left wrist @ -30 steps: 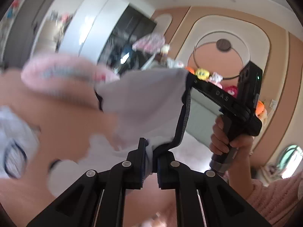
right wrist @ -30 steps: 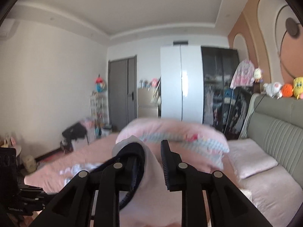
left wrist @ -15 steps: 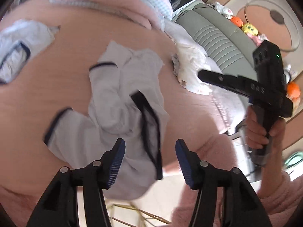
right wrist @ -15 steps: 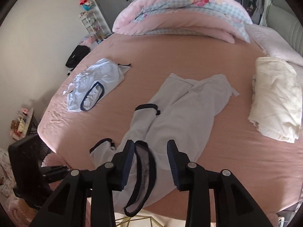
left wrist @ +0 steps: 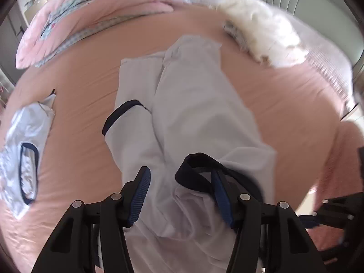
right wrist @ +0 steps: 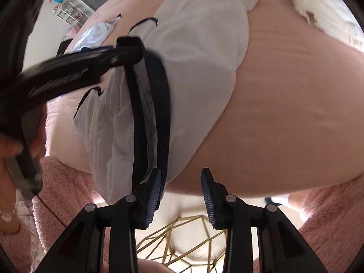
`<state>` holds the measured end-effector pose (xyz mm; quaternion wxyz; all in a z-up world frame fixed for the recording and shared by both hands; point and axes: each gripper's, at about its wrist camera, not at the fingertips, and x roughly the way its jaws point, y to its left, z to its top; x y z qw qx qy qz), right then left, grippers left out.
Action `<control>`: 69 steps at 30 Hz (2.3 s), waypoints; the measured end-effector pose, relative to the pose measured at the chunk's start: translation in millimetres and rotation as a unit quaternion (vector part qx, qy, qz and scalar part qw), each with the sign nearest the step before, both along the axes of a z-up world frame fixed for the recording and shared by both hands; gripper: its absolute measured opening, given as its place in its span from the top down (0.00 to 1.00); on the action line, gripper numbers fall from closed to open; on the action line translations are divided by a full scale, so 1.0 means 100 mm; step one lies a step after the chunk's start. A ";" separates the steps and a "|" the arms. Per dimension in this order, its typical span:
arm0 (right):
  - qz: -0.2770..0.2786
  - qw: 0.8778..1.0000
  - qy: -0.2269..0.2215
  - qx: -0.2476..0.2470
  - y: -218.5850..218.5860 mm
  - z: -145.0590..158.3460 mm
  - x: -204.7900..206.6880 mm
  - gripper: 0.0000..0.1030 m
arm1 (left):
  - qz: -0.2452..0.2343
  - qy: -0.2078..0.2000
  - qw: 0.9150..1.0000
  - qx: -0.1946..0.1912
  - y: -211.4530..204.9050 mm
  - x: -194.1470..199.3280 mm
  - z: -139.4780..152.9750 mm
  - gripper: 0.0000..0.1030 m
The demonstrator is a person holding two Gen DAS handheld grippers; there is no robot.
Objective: Fold clothes
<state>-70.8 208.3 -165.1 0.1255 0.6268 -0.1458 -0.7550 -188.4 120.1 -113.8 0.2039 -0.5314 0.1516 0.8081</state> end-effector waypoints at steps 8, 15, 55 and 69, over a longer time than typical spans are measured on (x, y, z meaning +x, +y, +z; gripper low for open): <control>0.003 0.999 0.005 -0.035 0.04 0.04 -0.06 0.65 | 0.009 -0.006 0.996 0.092 -0.15 0.01 0.26 0.92; 0.029 0.998 0.011 -0.051 -0.05 0.06 -0.14 0.65 | 0.053 0.070 0.980 0.178 -0.54 0.25 0.98 0.92; -0.117 0.931 0.298 0.175 0.89 2.12 -0.59 0.93 | 0.070 0.041 0.959 0.271 -0.71 0.80 0.88 0.90; -0.199 0.956 0.175 0.128 1.51 0.95 -0.09 0.89 | 0.016 -0.035 0.978 0.207 0.70 0.63 -0.10 0.74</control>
